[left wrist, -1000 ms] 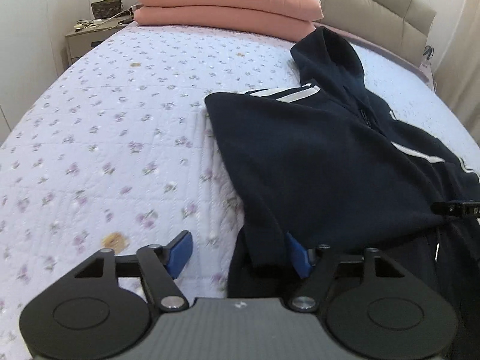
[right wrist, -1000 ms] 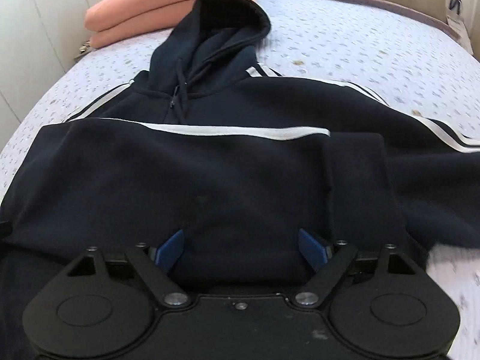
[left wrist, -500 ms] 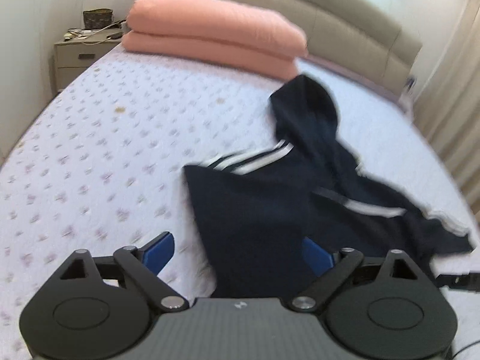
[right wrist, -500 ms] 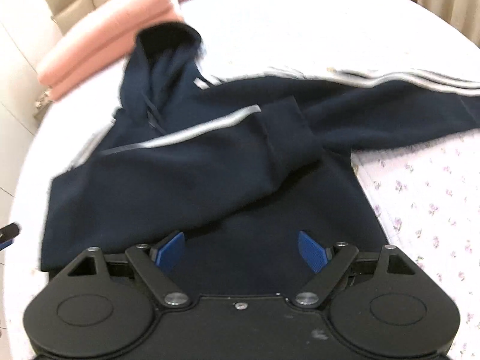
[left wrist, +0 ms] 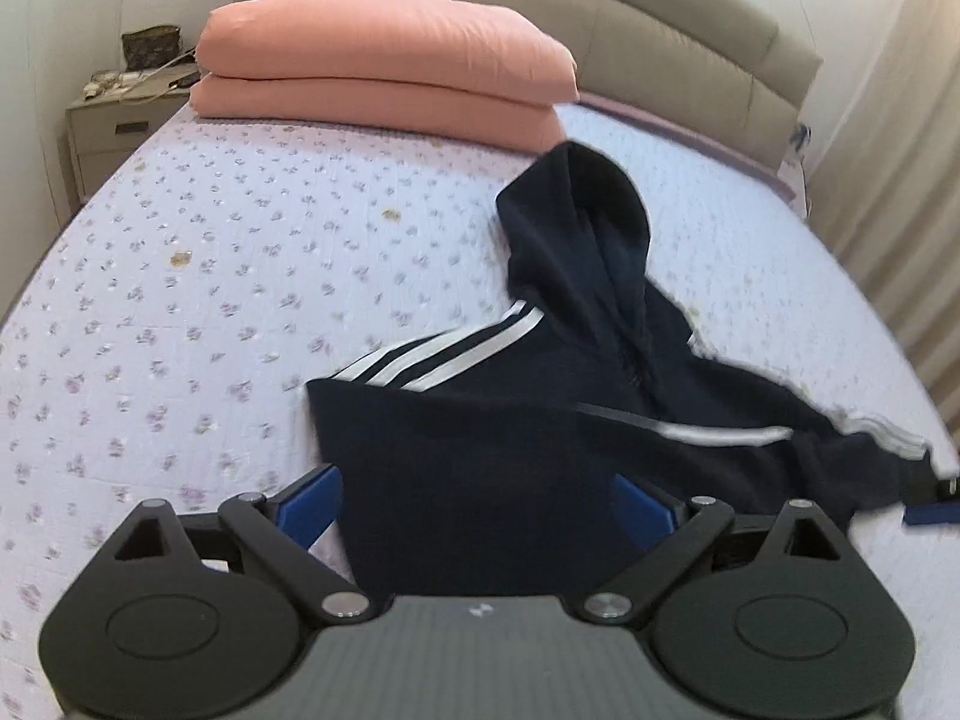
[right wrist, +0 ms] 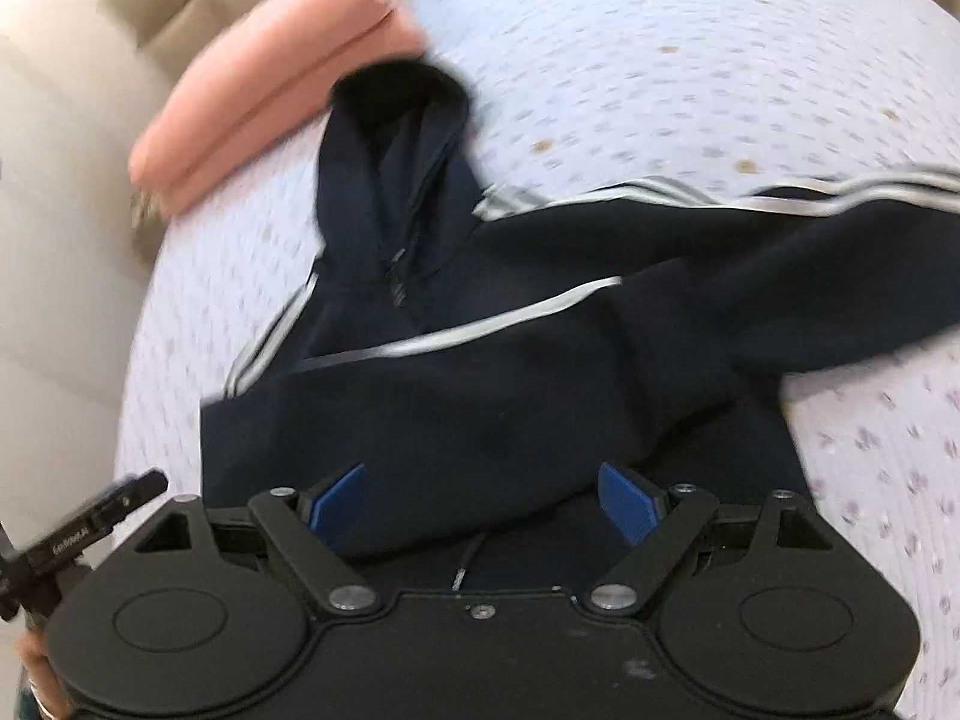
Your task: Fold large clothes
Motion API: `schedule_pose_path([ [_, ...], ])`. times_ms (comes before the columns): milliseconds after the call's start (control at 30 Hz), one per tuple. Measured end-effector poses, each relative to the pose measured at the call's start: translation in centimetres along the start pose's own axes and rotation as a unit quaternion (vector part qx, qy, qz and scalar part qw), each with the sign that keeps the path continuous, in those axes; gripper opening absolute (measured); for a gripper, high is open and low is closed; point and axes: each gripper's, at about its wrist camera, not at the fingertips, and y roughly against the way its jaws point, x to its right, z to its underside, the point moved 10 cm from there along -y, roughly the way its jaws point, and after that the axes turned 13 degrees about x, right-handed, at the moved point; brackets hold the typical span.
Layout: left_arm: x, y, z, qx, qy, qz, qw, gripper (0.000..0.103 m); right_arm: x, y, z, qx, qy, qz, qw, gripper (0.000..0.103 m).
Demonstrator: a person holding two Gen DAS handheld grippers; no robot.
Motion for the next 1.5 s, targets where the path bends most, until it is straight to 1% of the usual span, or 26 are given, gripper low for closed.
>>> schedule_pose_path([
  [67, 0.9, 0.0, -0.5, 0.007, 0.014, 0.008, 0.9998, 0.099, 4.1, 1.1, -0.8, 0.016, -0.063, -0.003, 0.998, 0.1],
  [133, 1.5, -0.4, -0.6, 0.01, 0.014, -0.003, 0.9999, 0.099, 9.1, 1.6, -1.9, 0.037, -0.12, 0.014, 0.992, 0.1],
  [200, 1.8, -0.9, -0.2, 0.011, 0.001, -0.025, 0.9996, 0.099, 15.2, 1.7, -2.7, 0.047, -0.171, 0.037, 0.983, 0.1],
  [267, 1.6, -1.1, 0.5, 0.003, -0.005, -0.053, 0.9986, 0.099, 21.4, 1.5, -3.8, 0.073, -0.21, 0.059, 0.973, 0.1],
  [333, 1.2, -1.1, 1.1, -0.002, 0.004, -0.079, 0.9969, 0.099, 26.8, 0.8, -4.7, 0.09, -0.248, 0.071, 0.962, 0.099],
  [433, 0.4, -0.8, 1.6, -0.003, 0.034, -0.129, 0.9911, 0.099, 33.5, -1.1, -5.6, 0.1, -0.313, 0.062, 0.942, 0.098],
  [500, 0.2, -0.6, 2.0, 0.002, 0.052, -0.159, 0.9859, 0.099, 36.7, -2.4, -6.7, 0.119, -0.311, 0.054, 0.941, 0.097],
  [533, 0.5, -0.6, 2.4, 0.001, 0.061, -0.17, 0.9836, 0.099, 37.7, -2.7, -7.3, 0.132, -0.316, 0.034, 0.939, 0.102],
  [567, 1.1, -0.9, 3.0, -0.008, 0.063, -0.167, 0.9838, 0.099, 38.8, -2.9, -8.3, 0.162, -0.336, -0.002, 0.928, 0.103],
  [600, 1.9, -1.2, 3.6, -0.018, 0.064, -0.152, 0.9862, 0.099, 39.8, -2.8, -9.2, 0.19, -0.353, -0.029, 0.915, 0.101],
  [633, 2.7, -1.5, 4.2, -0.025, 0.069, -0.136, 0.988, 0.098, 41.0, -3.0, -9.9, 0.207, -0.365, -0.04, 0.907, 0.101],
  [700, 4.0, -1.6, 5.4, -0.043, 0.079, -0.129, 0.9875, 0.097, 42.8, -3.2, -11.3, 0.23, -0.371, -0.051, 0.898, 0.098],
  [767, 4.8, -1.4, 5.8, -0.055, 0.085, -0.13, 0.9863, 0.095, 44.8, -3.1, -12.7, 0.26, -0.372, -0.04, 0.89, 0.093],
  [867, 6.0, -0.1, 5.2, -0.035, 0.071, -0.135, 0.9878, 0.096, 47.0, -2.3, -13.5, 0.306, -0.36, 0.017, 0.881, 0.085],
  [900, 6.3, 0.4, 4.8, -0.022, 0.055, -0.135, 0.989, 0.096, 47.6, -2.0, -13.5, 0.318, -0.354, 0.034, 0.879, 0.075],
  [933, 6.5, 0.7, 4.5, -0.012, 0.041, -0.138, 0.9894, 0.096, 48.1, -1.7, -13.4, 0.326, -0.349, 0.052, 0.877, 0.036],
  [967, 6.6, 0.8, 4.2, -0.004, 0.028, -0.145, 0.989, 0.096, 48.5, -1.2, -13.1, 0.334, -0.343, 0.075, 0.874, 0.004],
  [1000, 6.9, 0.6, 3.9, -0.001, 0.019, -0.148, 0.9888, 0.096, 48.6, -0.6, -12.9, 0.347, -0.343, 0.091, 0.869, 0.007],
  [1067, 7.3, 0.3, 3.1, 0.004, 0.008, -0.143, 0.9897, 0.094, 48.5, 2.0, -13.6, 0.397, -0.344, 0.067, 0.848, 0.007],
  [1133, 7.5, 0.3, 2.3, 0.013, 0.003, -0.134, 0.9909, 0.094, 48.1, 4.7, -14.4, 0.428, -0.346, 0.043, 0.834, 0.007],
  [1167, 7.7, 0.4, 1.9, 0.019, 0.002, -0.129, 0.9915, 0.094, 47.4, 5.5, -14.8, 0.437, -0.346, 0.025, 0.83, 0.007],
  [1200, 7.9, 0.3, 1.4, 0.024, 0.003, -0.122, 0.9922, 0.094, 46.5, 6.2, -15.2, 0.439, -0.34, 0.016, 0.831, 0.007],
  [1267, 8.2, 0.0, 1.0, 0.026, 0.006, -0.109, 0.9937, 0.094, 45.1, 7.2, -15.7, 0.441, -0.319, 0.018, 0.839, 0.007],
  [1333, 8.3, -0.4, 0.7, 0.023, 0.009, -0.095, 0.9951, 0.094, 44.1, 7.7, -16.0, 0.442, -0.31, 0.024, 0.841, 0.007],
  [1433, 7.9, -1.2, 0.4, 0.012, 0.013, -0.087, 0.9961, 0.094, 41.5, 9.8, -17.4, 0.47, -0.299, 0.013, 0.83, 0.007],
  [1500, 7.4, -1.3, -0.1, 0.014, 0.009, -0.082, 0.9965, 0.094, 38.2, 12.0, -19.4, 0.497, -0.281, -0.015, 0.821, 0.007],
])
